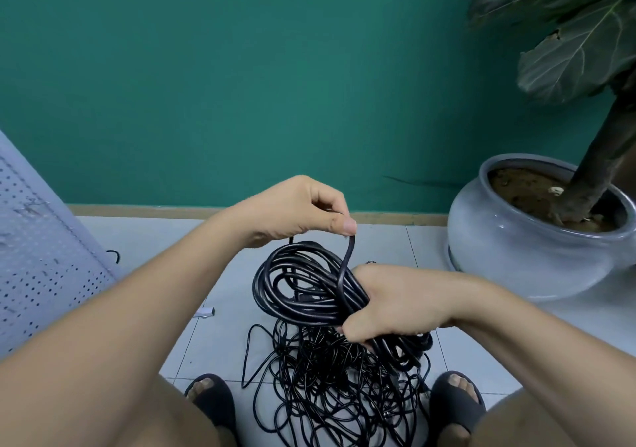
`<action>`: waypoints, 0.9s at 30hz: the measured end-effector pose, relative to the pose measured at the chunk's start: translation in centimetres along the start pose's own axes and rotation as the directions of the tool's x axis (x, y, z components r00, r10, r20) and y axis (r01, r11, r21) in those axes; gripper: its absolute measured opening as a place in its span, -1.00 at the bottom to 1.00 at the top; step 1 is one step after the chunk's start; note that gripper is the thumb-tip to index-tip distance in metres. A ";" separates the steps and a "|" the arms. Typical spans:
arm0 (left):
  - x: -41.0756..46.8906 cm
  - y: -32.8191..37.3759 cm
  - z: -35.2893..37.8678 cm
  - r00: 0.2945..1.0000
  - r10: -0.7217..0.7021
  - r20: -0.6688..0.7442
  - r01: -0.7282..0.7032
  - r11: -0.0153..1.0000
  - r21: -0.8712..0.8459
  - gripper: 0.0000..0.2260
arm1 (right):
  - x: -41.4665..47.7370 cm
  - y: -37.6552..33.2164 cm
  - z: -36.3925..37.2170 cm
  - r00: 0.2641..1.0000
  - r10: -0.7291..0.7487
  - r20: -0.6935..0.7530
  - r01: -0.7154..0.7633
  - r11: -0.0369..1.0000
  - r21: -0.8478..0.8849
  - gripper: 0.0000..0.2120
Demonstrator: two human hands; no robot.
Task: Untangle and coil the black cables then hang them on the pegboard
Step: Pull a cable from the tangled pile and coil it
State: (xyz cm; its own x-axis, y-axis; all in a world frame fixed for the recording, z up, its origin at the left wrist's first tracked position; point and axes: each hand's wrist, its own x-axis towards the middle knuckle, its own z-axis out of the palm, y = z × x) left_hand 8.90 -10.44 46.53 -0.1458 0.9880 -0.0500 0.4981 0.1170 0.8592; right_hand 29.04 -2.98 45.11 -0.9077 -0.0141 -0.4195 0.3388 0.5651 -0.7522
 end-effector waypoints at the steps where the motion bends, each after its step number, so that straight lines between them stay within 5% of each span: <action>1: 0.3 -0.3 0.3 0.999 -0.018 0.045 0.020 0.999 -0.040 -0.83 | -0.2 -0.3 0.0 1.000 -0.013 -0.011 0.013 1.000 0.001 -0.74; 6: 2.2 -3.5 2.4 0.988 -0.055 0.142 0.088 0.967 -0.241 -0.80 | -1.5 -0.6 -1.6 0.988 -0.021 -0.155 0.021 1.000 -0.004 -0.81; 11: 2.5 -5.6 4.3 0.968 -0.242 0.065 0.240 0.819 -0.521 -0.66 | -2.3 -0.4 -3.1 0.942 -0.050 -0.332 0.040 0.999 -0.037 -0.77; 13: 2.1 -4.1 5.5 0.982 -0.183 0.047 0.184 0.869 -0.459 -0.56 | -2.3 0.0 -3.6 0.910 -0.052 -0.412 0.029 0.998 -0.062 -0.81; 18: 1.8 -1.6 8.4 0.966 -0.078 -0.245 0.092 0.995 0.044 -0.64 | -2.4 1.2 -5.3 0.816 0.020 -0.578 -0.038 0.999 -0.020 -0.76; 20: 1.2 -1.0 9.6 0.979 0.018 -0.202 0.043 0.954 0.296 -0.69 | -2.4 1.6 -5.9 0.810 0.054 -0.584 -0.096 0.995 -0.041 -0.82; 27: 0.1 -0.7 10.4 0.994 -0.004 -0.109 0.059 0.860 0.506 -0.70 | -4.5 2.5 -6.9 0.880 0.239 -0.411 -0.257 0.966 0.011 -0.83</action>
State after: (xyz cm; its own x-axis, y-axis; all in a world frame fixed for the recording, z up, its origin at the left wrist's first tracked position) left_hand 17.45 -9.38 40.57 -0.2398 0.9708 0.0018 0.8527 0.2098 0.4784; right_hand 32.24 4.18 48.63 -0.8192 0.4619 -0.3400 0.5639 0.5404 -0.6245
